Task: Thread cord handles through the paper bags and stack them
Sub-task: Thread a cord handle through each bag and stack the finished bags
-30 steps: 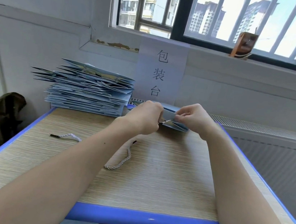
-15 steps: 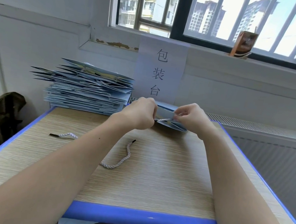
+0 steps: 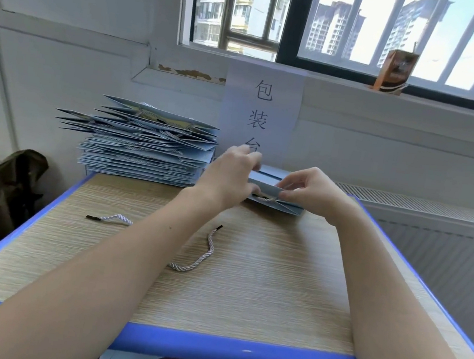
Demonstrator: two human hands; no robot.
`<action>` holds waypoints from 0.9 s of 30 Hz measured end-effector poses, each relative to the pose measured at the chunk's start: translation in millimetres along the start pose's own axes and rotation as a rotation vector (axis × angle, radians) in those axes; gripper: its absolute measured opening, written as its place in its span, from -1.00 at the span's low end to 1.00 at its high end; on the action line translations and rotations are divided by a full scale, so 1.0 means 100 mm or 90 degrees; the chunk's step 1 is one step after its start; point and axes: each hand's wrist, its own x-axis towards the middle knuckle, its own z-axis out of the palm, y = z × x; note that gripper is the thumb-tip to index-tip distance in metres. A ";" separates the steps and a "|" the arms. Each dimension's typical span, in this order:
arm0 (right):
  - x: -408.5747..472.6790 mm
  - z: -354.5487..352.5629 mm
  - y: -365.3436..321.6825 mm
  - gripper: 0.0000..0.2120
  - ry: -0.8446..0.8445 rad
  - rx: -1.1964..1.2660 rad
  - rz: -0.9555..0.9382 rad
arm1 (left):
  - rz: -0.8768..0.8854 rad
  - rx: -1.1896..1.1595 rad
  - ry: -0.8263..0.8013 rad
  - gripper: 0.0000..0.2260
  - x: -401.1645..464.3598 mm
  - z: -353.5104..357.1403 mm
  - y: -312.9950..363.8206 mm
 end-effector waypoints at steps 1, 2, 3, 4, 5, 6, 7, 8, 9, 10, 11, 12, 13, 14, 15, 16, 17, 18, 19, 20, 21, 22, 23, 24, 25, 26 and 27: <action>0.00 -0.01 0.00 -0.87 -0.011 0.005 -0.002 | 0.040 0.037 -0.018 -0.63 0.00 0.03 0.01; -0.01 -0.02 0.00 -0.87 -0.028 0.005 -0.001 | 0.063 0.081 -0.035 -0.59 -0.01 0.08 0.01; -0.02 -0.03 0.00 -0.87 -0.047 -0.004 0.002 | 0.066 0.107 -0.048 -0.57 -0.01 0.15 -0.01; -0.02 -0.04 0.00 -0.86 -0.065 -0.019 0.007 | 0.054 0.110 -0.058 -0.59 -0.01 0.21 -0.04; -0.01 -0.04 0.00 -0.85 -0.075 -0.035 0.014 | 0.034 0.094 -0.066 -0.63 -0.01 0.26 -0.08; 0.00 -0.04 0.02 -0.82 -0.082 -0.050 0.023 | 0.010 0.073 -0.073 -0.68 -0.01 0.29 -0.12; 0.01 -0.04 0.04 -0.80 -0.086 -0.068 0.032 | -0.011 0.054 -0.080 -0.72 0.00 0.30 -0.15; 0.03 -0.04 0.05 -0.78 -0.092 -0.091 0.042 | -0.022 0.040 -0.092 -0.73 0.01 0.31 -0.16; 0.04 -0.04 0.07 -0.76 -0.100 -0.117 0.053 | -0.023 0.028 -0.113 -0.73 0.02 0.30 -0.17; 0.04 -0.05 0.08 -0.75 -0.111 -0.139 0.064 | -0.019 0.022 -0.139 -0.72 0.03 0.29 -0.17; 0.04 -0.05 0.09 -0.75 -0.120 -0.150 0.074 | -0.014 0.020 -0.164 -0.70 0.03 0.28 -0.16; 0.03 -0.05 0.09 -0.74 -0.127 -0.149 0.080 | -0.011 0.018 -0.188 -0.69 0.02 0.28 -0.16; 0.02 -0.04 0.09 -0.72 -0.129 -0.148 0.081 | -0.007 0.016 -0.204 -0.69 0.02 0.28 -0.17; 0.01 -0.03 0.07 -0.70 -0.127 -0.149 0.075 | -0.004 0.013 -0.214 -0.70 0.02 0.28 -0.18; 0.00 -0.01 0.04 -0.69 -0.118 -0.147 0.063 | -0.005 0.004 -0.221 -0.71 0.03 0.27 -0.20; -0.02 0.02 0.01 -0.70 -0.110 -0.134 0.042 | -0.015 -0.013 -0.226 -0.71 0.03 0.25 -0.22; -0.03 0.05 -0.04 -0.72 -0.105 -0.110 0.014 | -0.029 -0.034 -0.227 -0.71 0.04 0.23 -0.24; -0.05 0.08 -0.09 -0.74 -0.108 -0.085 -0.018 | -0.043 -0.050 -0.226 -0.71 0.05 0.21 -0.26; -0.06 0.10 -0.14 -0.77 -0.126 -0.061 -0.046 | -0.053 -0.058 -0.223 -0.70 0.05 0.19 -0.27; -0.08 0.12 -0.19 -0.80 -0.158 -0.039 -0.070 | -0.061 -0.062 -0.218 -0.68 0.06 0.16 -0.27; -0.10 0.15 -0.24 -0.81 -0.202 -0.016 -0.083 | -0.063 -0.066 -0.208 -0.65 0.06 0.12 -0.27; -0.13 0.19 -0.29 -0.81 -0.255 0.009 -0.090 | -0.059 -0.073 -0.189 -0.63 0.06 0.06 -0.26; -0.15 0.24 -0.33 -0.79 -0.303 0.025 -0.092 | -0.052 -0.087 -0.163 -0.64 0.06 0.00 -0.24; -0.16 0.29 -0.37 -0.76 -0.334 0.017 -0.097 | -0.046 -0.106 -0.135 -0.66 0.06 -0.06 -0.22; -0.16 0.36 -0.41 -0.73 -0.346 -0.011 -0.105 | -0.039 -0.126 -0.110 -0.69 0.06 -0.11 -0.21; -0.15 0.43 -0.44 -0.73 -0.349 -0.045 -0.116 | -0.034 -0.140 -0.093 -0.71 0.06 -0.15 -0.20; -0.14 0.50 -0.46 -0.75 -0.345 -0.067 -0.128 | -0.030 -0.145 -0.087 -0.72 0.05 -0.17 -0.21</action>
